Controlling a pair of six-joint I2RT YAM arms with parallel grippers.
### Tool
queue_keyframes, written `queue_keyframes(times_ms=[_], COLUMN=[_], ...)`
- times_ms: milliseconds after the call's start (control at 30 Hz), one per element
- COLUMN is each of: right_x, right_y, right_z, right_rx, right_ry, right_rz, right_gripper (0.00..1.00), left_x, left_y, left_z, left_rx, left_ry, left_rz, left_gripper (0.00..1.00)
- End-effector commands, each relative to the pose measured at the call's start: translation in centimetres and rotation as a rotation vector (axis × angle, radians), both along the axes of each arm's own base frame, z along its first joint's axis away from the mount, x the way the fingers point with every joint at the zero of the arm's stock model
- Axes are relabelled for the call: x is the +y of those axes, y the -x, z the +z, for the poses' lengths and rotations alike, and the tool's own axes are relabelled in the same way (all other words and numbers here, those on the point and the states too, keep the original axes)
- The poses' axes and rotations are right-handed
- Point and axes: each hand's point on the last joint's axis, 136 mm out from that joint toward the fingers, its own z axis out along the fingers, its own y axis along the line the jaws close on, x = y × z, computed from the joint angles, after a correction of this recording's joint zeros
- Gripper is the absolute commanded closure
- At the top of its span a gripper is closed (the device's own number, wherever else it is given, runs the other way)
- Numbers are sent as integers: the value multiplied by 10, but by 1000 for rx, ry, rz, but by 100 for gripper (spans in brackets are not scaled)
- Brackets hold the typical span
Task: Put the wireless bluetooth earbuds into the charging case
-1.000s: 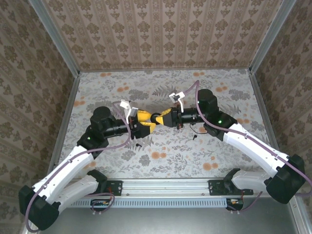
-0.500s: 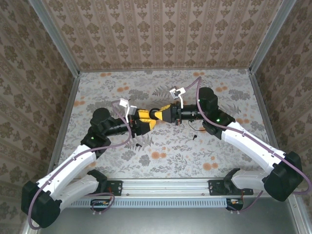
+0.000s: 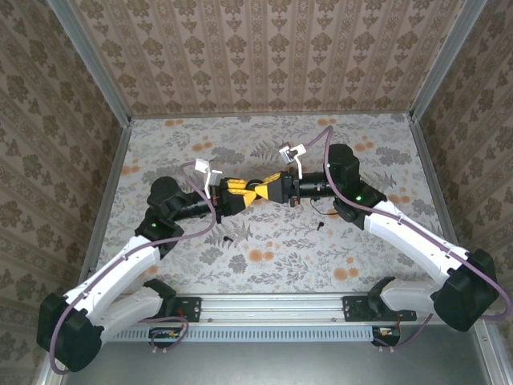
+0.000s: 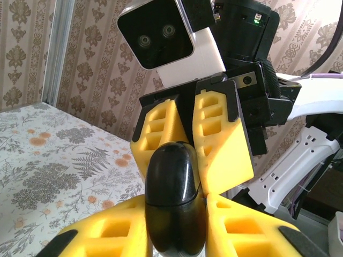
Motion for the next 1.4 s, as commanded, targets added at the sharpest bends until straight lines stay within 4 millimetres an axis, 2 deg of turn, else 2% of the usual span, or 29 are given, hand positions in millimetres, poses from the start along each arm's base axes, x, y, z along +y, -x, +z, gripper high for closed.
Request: queue_keyframes(times_ms=[0, 233, 267, 333, 400, 533, 800, 1000, 1167, 1367], right_x=[1, 1, 2, 1, -1, -3, -6, -7, -5, -8], right_y=[5, 4, 3, -1, -8, -24, -52, -61, -59, -50], right_z=[12, 11, 10, 9, 3, -11, -34, -46, -46, -23], right_rx=[-31, -26, -24, -15, -5, 50, 186, 248, 272, 245], right_ry=[-35, -34, -31, -19, 8, 51, 43, 57, 44, 26], right_rz=[20, 24, 20, -6, -47, -100, -152, -167, -148, -133], right_gripper=[94, 94, 92, 81, 73, 66, 61, 60, 57, 53], left_x=[-1, -4, -4, -6, -6, -8, -4, -1, 3, 14], left_y=[4, 5, 5, 6, 7, 13, 21, 22, 18, 4], left_z=[6, 4, 5, 5, 5, 7, 9, 8, 2, -15], left_rx=[-19, -13, -14, -13, -19, -38, -69, -84, -86, -58], left_ry=[14, 9, 8, 5, 1, -4, -15, -18, -39, -82], left_rz=[-28, -47, -52, -60, -66, -89, -94, -74, -30, 76], left_gripper=[77, 91, 94, 100, 100, 100, 100, 100, 100, 100])
